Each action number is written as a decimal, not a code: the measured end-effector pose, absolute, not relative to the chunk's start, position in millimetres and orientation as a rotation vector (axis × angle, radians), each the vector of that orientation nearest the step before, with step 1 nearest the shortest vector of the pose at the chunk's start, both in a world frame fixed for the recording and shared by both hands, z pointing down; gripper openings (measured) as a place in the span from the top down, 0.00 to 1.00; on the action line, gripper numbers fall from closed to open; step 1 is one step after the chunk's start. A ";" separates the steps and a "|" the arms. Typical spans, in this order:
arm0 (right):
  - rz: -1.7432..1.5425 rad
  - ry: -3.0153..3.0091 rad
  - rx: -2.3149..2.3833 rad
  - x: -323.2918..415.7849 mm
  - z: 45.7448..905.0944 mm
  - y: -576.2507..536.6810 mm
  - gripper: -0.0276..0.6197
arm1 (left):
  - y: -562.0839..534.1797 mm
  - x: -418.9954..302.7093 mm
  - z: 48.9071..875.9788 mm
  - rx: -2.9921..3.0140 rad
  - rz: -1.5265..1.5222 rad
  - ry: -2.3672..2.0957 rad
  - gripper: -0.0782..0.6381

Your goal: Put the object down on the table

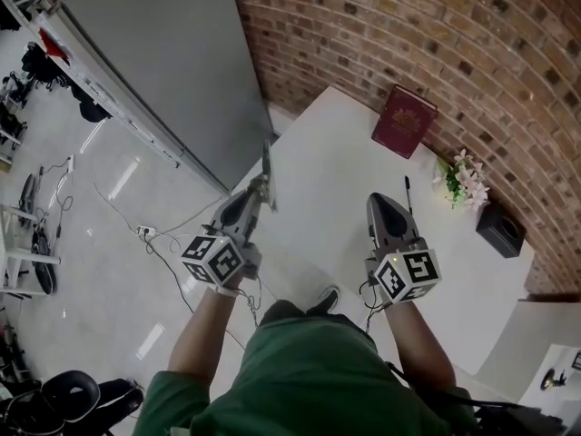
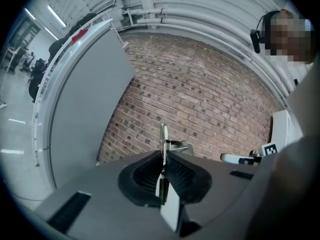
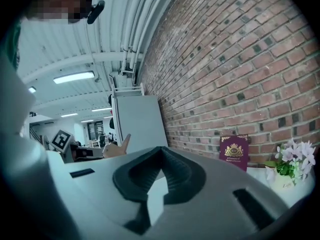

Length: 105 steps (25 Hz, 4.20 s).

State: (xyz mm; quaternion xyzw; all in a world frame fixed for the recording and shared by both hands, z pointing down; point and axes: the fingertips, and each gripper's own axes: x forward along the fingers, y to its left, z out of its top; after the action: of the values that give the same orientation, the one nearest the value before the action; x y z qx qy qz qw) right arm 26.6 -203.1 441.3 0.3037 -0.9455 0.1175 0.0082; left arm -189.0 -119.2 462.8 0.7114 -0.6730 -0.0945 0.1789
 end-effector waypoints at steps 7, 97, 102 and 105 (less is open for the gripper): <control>0.445 -2.897 1.050 44.2 456.6 -223.8 0.95 | -168.0 -182.8 508.6 2.019 -0.107 -1.760 0.86; 0.450 -2.592 1.627 95.3 474.9 -255.5 0.95 | -307.0 -105.3 571.4 2.452 0.783 -1.615 0.71; 0.377 -2.635 1.637 93.3 451.8 -261.0 0.95 | -303.5 -91.7 506.9 2.511 0.516 -1.622 0.74; 0.315 -2.669 1.626 89.8 434.0 -260.8 0.95 | -297.8 -86.8 474.3 2.562 0.433 -1.609 0.80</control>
State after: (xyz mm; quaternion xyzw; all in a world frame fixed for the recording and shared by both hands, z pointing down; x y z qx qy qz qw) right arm 89.8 -260.8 434.0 0.5176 -0.8497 0.1004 0.0000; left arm -86.8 -297.8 474.3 0.8375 -0.5261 0.1415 0.0429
